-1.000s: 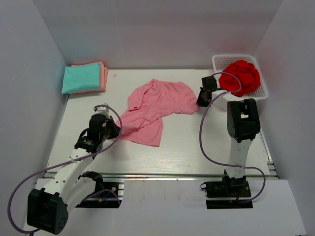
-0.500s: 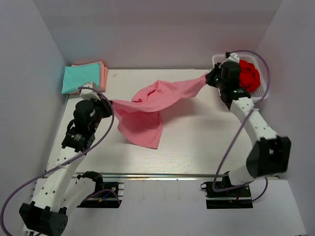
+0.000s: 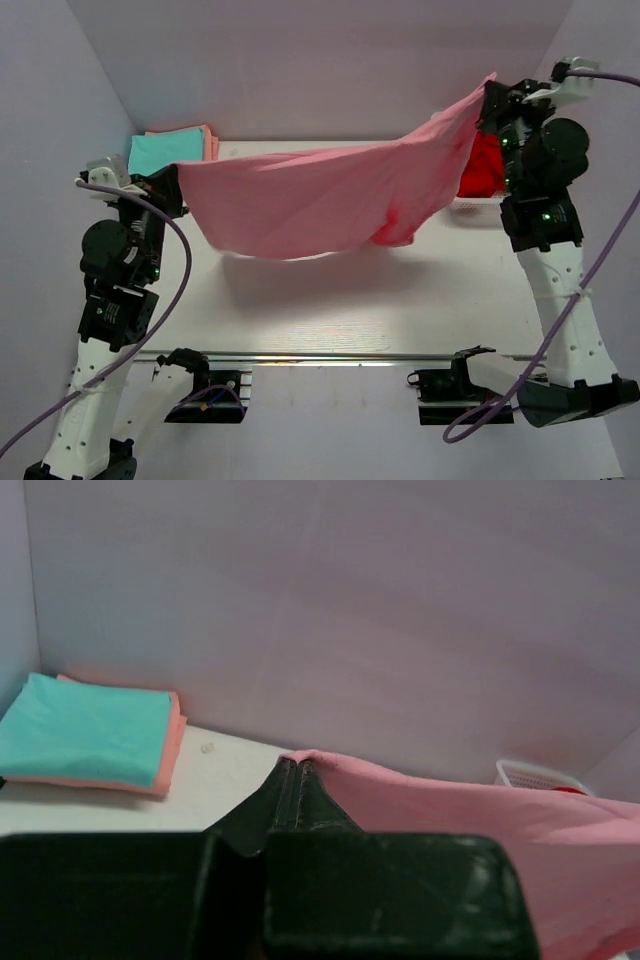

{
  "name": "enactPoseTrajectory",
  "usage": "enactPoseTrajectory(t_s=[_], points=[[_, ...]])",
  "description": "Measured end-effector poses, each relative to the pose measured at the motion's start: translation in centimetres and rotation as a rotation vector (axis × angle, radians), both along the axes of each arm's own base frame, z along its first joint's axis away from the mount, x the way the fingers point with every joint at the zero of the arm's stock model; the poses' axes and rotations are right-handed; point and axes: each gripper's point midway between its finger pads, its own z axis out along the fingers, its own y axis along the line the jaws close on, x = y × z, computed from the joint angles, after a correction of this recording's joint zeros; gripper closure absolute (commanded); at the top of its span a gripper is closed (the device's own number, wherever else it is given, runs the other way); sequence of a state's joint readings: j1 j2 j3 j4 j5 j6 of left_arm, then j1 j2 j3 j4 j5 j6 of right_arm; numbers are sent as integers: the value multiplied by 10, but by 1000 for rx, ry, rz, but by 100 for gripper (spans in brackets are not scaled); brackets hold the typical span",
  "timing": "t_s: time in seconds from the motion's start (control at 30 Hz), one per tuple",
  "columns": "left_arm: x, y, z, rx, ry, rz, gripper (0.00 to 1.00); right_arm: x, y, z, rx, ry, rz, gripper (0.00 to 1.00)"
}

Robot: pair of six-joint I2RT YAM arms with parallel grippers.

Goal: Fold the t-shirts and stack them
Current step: Flatten out the tshirt

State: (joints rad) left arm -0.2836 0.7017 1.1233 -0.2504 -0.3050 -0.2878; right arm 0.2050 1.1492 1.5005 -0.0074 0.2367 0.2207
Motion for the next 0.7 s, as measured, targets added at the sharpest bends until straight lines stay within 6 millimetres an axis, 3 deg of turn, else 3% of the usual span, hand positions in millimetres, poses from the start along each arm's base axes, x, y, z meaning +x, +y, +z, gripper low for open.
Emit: enactPoseTrajectory(t_s=[0.17,0.3,0.5,0.7], points=[[-25,9,29,6,-75,13,100,-56,-16,71,-26,-171,-30,100],[-60,21,56,-6,-162,24,100,-108,-29,109,-32,-276,-51,100],[-133,41,115,-42,-361,21,100,-185,-43,138,-34,-396,-54,100],[-179,48,152,-37,-477,-1,100,-248,-49,160,-32,-504,-30,100]])
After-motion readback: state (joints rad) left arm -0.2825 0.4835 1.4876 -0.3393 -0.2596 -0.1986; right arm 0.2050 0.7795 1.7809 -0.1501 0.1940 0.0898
